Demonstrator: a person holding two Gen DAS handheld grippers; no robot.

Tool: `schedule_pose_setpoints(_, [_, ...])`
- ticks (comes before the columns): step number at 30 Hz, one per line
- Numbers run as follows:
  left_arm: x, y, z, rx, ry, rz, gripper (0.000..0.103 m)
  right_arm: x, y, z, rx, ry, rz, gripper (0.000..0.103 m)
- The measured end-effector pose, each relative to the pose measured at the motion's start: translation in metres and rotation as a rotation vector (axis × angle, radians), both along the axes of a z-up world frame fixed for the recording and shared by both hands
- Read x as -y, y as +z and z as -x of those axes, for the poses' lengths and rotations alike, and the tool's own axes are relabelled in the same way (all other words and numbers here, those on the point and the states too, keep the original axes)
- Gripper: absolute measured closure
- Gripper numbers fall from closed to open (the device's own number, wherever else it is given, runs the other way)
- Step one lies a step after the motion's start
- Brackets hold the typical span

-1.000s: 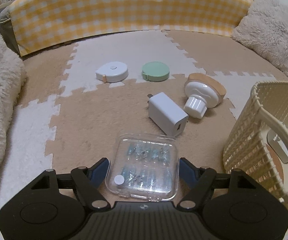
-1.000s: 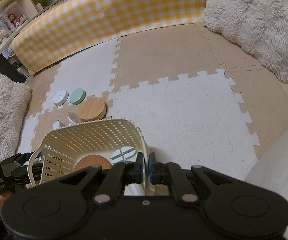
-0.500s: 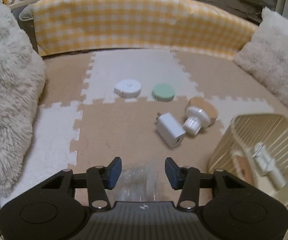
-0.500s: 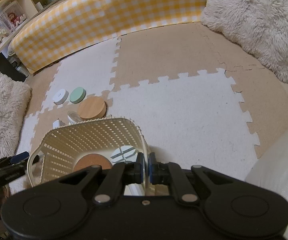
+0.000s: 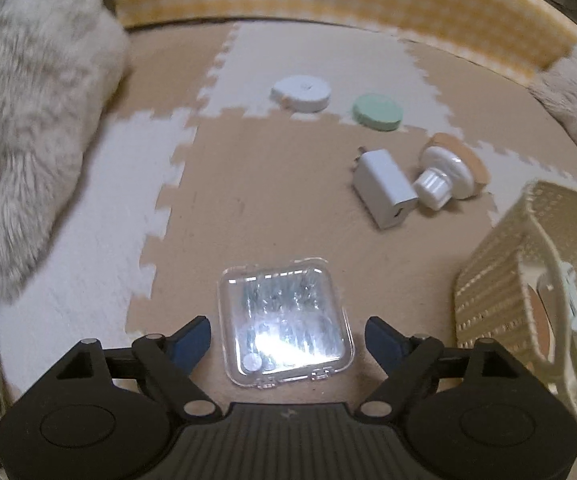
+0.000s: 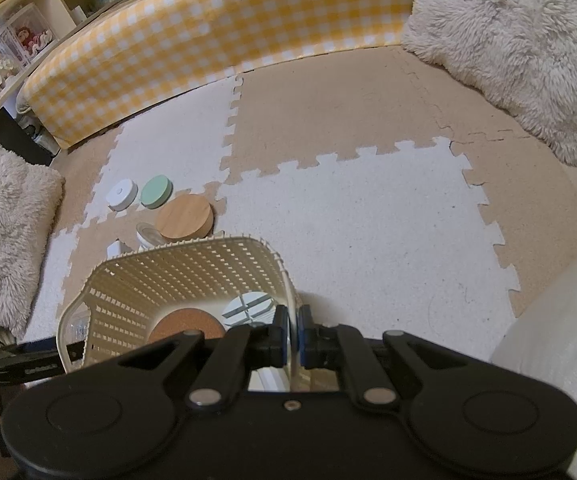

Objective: Organize rigid objects
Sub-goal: 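Lower the left tool onto the clear parts box and close on it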

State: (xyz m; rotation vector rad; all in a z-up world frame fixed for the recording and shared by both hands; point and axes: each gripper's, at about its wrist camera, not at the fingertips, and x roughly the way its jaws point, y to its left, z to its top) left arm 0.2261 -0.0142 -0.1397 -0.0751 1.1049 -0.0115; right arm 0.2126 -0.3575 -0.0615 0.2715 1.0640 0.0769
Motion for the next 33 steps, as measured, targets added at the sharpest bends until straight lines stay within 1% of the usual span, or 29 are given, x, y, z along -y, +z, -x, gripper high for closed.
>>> schedule_pose_setpoints(7, [0.008, -0.011, -0.009, 0.003, 0.081, -0.017, 0.020, 0.000, 0.000, 0.000, 0.000, -0.001, -0.001, 0.097])
schedule_pose_setpoints(11, [0.014, -0.012, -0.010, 0.015, 0.073, -0.060, 0.022, 0.000, 0.000, 0.000, 0.000, -0.001, -0.002, 0.097])
schedule_pose_setpoints(12, [0.014, -0.011, -0.010, 0.017, 0.068, -0.056, 0.024, 0.000, 0.000, 0.000, -0.001, -0.001, -0.003, 0.097])
schedule_pose_setpoints(13, [0.013, -0.011, -0.009, 0.019, 0.065, -0.054, 0.028, 0.000, 0.001, 0.000, -0.001, -0.001, -0.003, 0.097])
schedule_pose_setpoints(14, [0.012, -0.010, -0.009, 0.021, 0.065, -0.052, 0.030, 0.000, 0.001, 0.000, -0.001, -0.001, -0.003, 0.097])
schedule_pose_setpoints(20, [-0.002, -0.004, -0.001, 0.043, 0.095, 0.011, 0.030, 0.000, 0.001, 0.000, -0.001, -0.001, -0.004, 0.097])
schedule_pose_setpoints(23, [-0.006, 0.009, 0.003, 0.077, 0.095, 0.028, 0.030, 0.000, 0.001, 0.000, -0.002, -0.001, -0.003, 0.097])
schedule_pose_setpoints(28, [-0.006, 0.044, 0.009, 0.139, 0.068, 0.081, 0.030, -0.001, 0.001, 0.000, -0.003, 0.000, -0.002, 0.097])
schedule_pose_setpoints(33, [0.010, 0.087, 0.021, 0.214, -0.004, 0.172, 0.030, -0.001, 0.001, 0.000, -0.003, 0.000, -0.002, 0.097])
